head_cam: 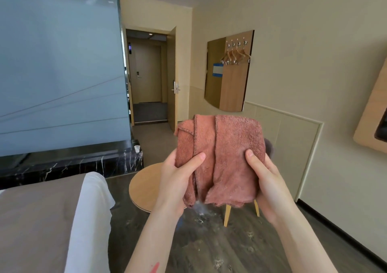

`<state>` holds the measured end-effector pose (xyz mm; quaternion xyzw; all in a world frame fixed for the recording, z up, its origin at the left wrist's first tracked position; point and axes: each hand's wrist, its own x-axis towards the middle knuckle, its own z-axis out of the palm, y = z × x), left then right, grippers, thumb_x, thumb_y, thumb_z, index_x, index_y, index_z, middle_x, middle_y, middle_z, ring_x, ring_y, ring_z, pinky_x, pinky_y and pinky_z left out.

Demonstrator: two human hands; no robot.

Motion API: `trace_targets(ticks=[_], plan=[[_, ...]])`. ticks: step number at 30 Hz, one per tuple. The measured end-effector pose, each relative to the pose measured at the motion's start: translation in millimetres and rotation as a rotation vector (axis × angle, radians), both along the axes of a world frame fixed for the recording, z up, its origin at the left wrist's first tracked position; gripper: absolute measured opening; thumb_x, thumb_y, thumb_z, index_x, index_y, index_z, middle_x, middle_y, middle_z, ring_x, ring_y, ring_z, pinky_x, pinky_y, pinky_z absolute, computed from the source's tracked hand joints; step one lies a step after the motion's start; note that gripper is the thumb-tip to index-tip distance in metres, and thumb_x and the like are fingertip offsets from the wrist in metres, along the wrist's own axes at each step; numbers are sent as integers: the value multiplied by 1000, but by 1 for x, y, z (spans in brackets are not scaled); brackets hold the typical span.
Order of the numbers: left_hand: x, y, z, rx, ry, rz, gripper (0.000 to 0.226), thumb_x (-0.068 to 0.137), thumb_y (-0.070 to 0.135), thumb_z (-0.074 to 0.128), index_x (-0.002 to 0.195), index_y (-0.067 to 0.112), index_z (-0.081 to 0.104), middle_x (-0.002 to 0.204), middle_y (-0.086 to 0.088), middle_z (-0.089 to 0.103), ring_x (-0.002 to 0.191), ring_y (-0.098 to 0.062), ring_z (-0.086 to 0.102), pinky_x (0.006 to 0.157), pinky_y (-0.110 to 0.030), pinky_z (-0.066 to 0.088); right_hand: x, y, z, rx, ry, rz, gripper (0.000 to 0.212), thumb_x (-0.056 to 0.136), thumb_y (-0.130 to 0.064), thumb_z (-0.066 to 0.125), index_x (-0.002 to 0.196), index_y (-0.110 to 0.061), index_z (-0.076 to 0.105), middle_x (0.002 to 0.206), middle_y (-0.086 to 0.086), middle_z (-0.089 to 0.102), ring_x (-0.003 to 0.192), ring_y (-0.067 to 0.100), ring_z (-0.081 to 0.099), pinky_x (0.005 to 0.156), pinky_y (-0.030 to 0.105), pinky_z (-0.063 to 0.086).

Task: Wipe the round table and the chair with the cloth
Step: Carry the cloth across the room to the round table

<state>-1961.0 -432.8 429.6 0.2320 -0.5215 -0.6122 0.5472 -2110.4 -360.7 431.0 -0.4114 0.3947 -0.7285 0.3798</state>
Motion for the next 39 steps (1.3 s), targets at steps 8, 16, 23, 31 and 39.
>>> trace_targets(ticks=[8, 16, 23, 31, 39], plan=[[-43, -94, -23, -15, -5, 108, 22, 74, 12, 72, 85, 31, 70, 87, 9, 76, 82, -10, 71, 60, -19, 55, -51, -102, -18, -9, 61, 101, 31, 73, -41, 62, 103, -35, 66, 108, -7, 71, 100, 11, 66, 74, 24, 56], [-83, -275, -16, -13, -25, 200, 25, 73, 12, 73, 91, 28, 70, 93, 3, 75, 89, -17, 71, 75, -33, 55, -95, -293, -16, -18, 50, 143, 25, 72, -40, 62, 97, -39, 66, 103, -11, 72, 95, 8, 67, 66, 19, 54], [-122, -426, -6, -31, -64, 224, 28, 74, 16, 74, 97, 30, 68, 102, 1, 73, 95, -19, 68, 79, -37, 55, -133, -446, -11, -38, 56, 134, 34, 70, -44, 62, 103, -40, 61, 104, -16, 71, 94, 6, 67, 64, 18, 54], [-163, -528, -18, 42, -86, 260, 30, 72, 17, 74, 100, 29, 67, 104, 0, 72, 97, -22, 68, 85, -44, 54, -177, -558, -23, 16, 57, 159, 38, 65, -49, 64, 102, -43, 61, 104, -17, 71, 94, 6, 67, 68, 20, 56], [-213, -606, -6, 27, -54, 377, 23, 75, 18, 72, 90, 34, 65, 97, 5, 72, 92, -17, 68, 72, -31, 56, -226, -652, -7, 21, 95, 260, 38, 64, -54, 63, 100, -48, 56, 102, -21, 69, 92, 2, 66, 70, 21, 54]])
